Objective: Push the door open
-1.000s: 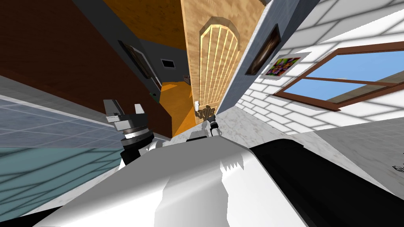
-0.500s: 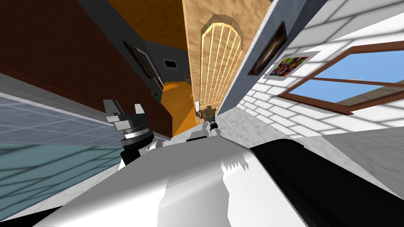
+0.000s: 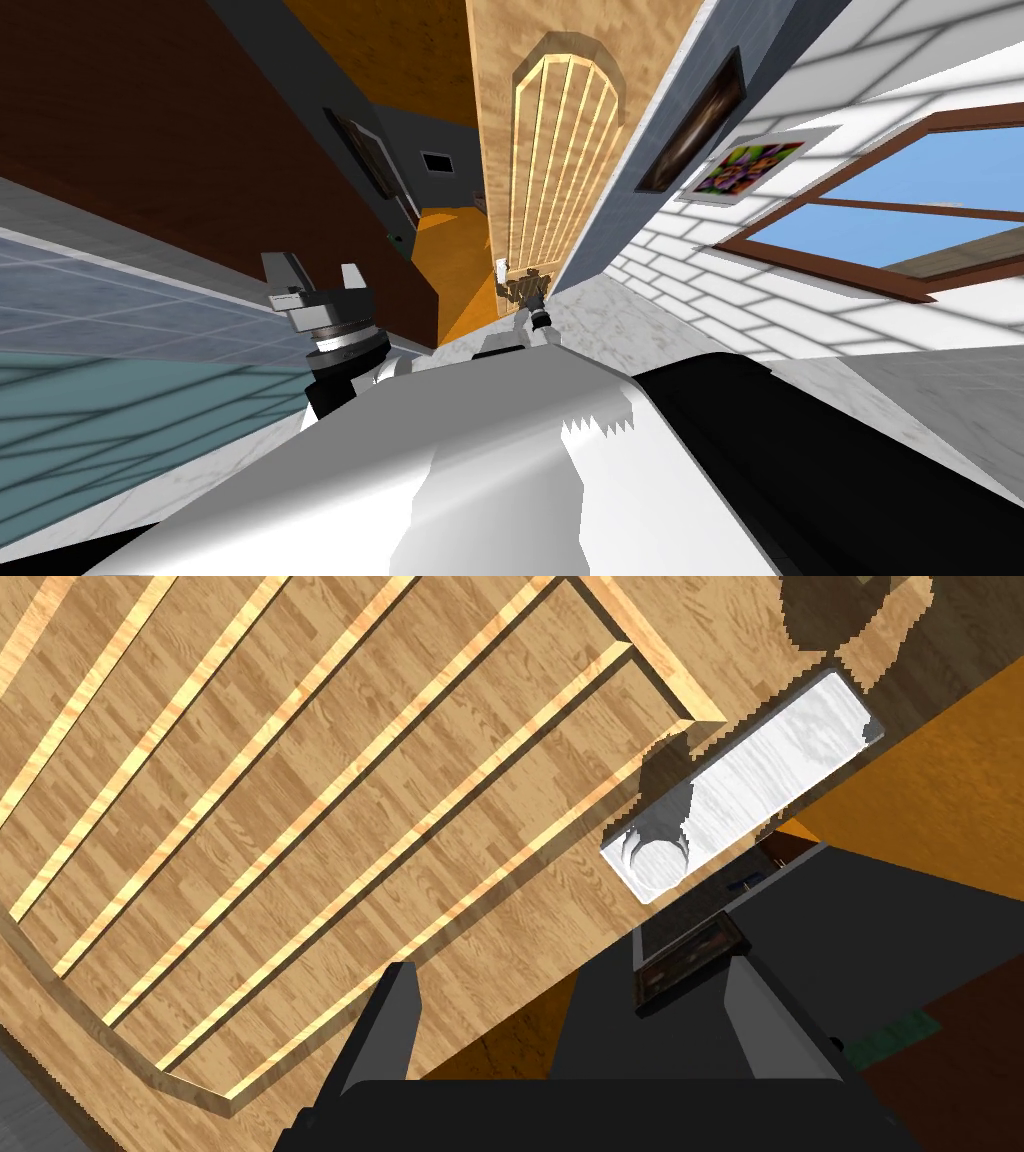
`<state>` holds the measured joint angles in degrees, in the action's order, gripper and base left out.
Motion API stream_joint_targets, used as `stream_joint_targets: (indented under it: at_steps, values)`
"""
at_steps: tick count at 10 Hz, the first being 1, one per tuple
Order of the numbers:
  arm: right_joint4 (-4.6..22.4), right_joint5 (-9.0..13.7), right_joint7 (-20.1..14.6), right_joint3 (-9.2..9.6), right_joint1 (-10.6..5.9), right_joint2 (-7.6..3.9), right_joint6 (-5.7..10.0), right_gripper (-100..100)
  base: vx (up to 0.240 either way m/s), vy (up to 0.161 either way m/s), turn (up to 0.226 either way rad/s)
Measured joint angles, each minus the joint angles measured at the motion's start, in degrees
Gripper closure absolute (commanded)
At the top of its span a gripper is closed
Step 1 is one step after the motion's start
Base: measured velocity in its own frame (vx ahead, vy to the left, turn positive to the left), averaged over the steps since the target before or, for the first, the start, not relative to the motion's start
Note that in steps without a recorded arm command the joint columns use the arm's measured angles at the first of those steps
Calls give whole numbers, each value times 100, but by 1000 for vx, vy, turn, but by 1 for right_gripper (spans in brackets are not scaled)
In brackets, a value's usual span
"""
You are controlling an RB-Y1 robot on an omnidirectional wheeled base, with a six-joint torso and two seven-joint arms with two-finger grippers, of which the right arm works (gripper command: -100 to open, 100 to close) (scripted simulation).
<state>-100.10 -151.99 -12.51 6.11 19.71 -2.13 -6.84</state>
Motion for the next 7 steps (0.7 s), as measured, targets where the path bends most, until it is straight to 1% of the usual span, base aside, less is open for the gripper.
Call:
stream_joint_targets:
  at_steps: [7]
  values:
    - [279, -1199, -104, 38, -58, 87, -269, -100, 31, -37, 62]
